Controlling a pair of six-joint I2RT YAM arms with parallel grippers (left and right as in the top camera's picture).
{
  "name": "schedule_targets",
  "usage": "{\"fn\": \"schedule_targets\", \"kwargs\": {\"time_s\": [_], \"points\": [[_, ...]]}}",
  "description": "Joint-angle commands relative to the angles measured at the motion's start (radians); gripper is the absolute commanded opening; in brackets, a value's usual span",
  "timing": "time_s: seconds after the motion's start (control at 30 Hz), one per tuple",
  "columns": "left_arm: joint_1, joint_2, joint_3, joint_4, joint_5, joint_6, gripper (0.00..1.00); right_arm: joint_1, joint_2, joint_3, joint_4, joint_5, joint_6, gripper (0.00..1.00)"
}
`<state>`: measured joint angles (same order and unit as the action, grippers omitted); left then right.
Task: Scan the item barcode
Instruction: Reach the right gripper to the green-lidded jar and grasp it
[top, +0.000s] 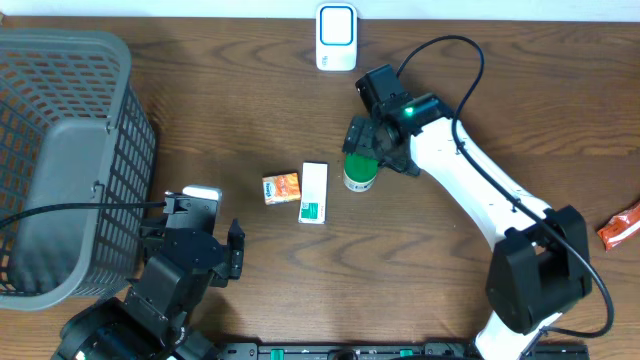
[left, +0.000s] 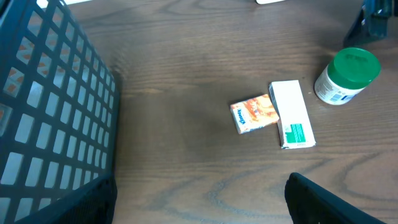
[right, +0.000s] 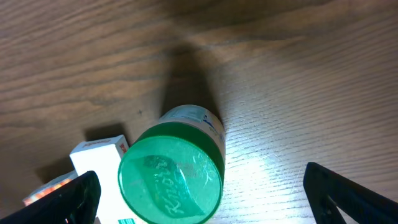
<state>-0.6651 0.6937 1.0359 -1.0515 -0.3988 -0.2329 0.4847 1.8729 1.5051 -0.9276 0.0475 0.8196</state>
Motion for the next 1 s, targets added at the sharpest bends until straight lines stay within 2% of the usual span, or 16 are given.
{"fn": "schedule_targets", "kwargs": {"time_s": [0.0,0.33,0.87,0.97], "points": [[-0.003,-0.001,-0.004,-0.003,-0.013,-0.005,0.85,0.001,0.064,0.000,0.001,-0.031,-0.005,0.99],[-0.003,-0.001,-0.004,-0.003,-0.013,-0.005,0.85,0.002,0.166,0.000,0.051,-0.110,-0.028,0.98],[-0.003,-0.001,-0.004,-0.003,-0.013,-0.005,0.85,0.000,0.166,0.006,0.014,-0.109,-0.097,0.98],[-0.003,-0.001,-0.004,-0.003,-0.013,-0.005,0.85,-0.002,0.166,0.006,0.009,-0.109,-0.111,0.93]]}}
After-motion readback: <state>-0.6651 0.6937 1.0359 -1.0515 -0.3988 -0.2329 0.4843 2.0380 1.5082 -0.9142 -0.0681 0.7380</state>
